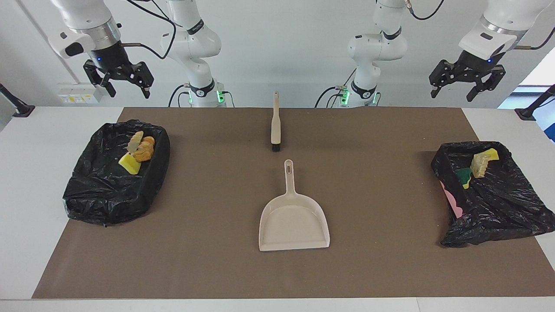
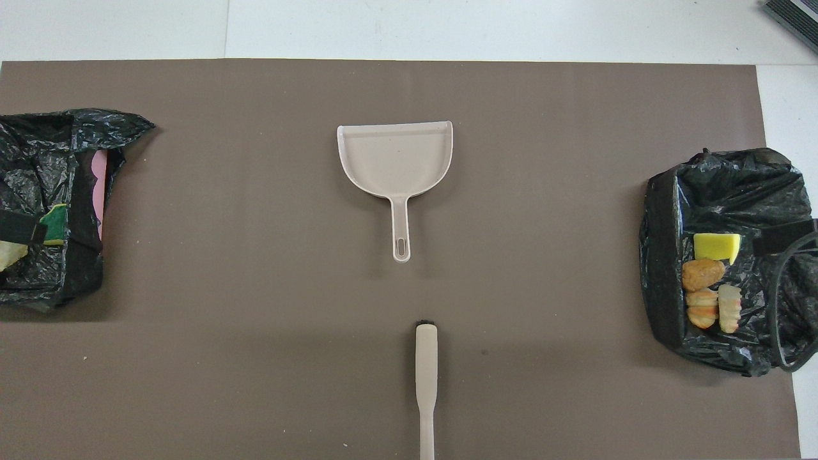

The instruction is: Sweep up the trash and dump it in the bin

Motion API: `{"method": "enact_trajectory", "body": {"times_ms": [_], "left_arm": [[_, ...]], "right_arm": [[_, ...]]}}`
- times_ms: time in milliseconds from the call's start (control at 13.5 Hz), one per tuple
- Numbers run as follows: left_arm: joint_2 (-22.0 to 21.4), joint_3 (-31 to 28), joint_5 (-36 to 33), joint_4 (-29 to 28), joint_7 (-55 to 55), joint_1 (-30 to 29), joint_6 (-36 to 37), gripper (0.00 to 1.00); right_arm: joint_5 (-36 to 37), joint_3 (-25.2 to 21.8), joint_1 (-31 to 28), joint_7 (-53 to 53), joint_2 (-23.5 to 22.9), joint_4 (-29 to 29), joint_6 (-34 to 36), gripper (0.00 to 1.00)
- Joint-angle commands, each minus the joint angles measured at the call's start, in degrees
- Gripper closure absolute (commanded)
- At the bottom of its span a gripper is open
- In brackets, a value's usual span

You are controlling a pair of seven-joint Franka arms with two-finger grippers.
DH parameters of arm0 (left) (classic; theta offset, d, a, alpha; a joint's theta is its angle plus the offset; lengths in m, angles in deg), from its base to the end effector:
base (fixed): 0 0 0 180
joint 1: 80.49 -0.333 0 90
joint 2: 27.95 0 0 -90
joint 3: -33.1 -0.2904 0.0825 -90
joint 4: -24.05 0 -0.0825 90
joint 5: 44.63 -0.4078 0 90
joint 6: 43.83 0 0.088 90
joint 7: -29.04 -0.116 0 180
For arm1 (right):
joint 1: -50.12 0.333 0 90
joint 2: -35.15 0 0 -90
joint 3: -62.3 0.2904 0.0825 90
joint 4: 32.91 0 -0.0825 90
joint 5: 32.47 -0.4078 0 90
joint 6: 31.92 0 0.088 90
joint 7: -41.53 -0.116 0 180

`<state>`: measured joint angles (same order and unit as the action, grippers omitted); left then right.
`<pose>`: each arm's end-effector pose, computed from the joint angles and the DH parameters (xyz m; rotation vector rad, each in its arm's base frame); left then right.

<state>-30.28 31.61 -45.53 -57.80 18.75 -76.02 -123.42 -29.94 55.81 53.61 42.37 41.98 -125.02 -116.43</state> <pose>0.5441 -0.0259 0.6659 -3.1067 0.3569 -0.0004 0.5325 -0.0369 0.6294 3.1108 -0.0633 -0.0237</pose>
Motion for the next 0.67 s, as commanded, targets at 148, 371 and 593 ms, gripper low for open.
{"method": "enact_trajectory", "body": {"times_ms": [148, 371, 593], "left_arm": [[-1.45, 0.26, 0.82, -1.03, -0.08, 0.01, 1.55, 0.00], [-1.81, 0.17, 0.82, -1.39, -0.17, 0.01, 1.29, 0.00], [-1.81, 0.17, 0.82, -1.39, -0.17, -0.34, 1.55, 0.00]], "right_arm": [[-0.68, -0.01, -0.68, 2.06, 0.20, 0.01, -1.01, 0.00], [-0.77, 0.25, -0.33, 1.09, 0.20, -0.17, -2.58, 0.00], [-0.77, 0.34, 0.02, 1.26, 0.11, -0.26, -3.56, 0.00]]}}
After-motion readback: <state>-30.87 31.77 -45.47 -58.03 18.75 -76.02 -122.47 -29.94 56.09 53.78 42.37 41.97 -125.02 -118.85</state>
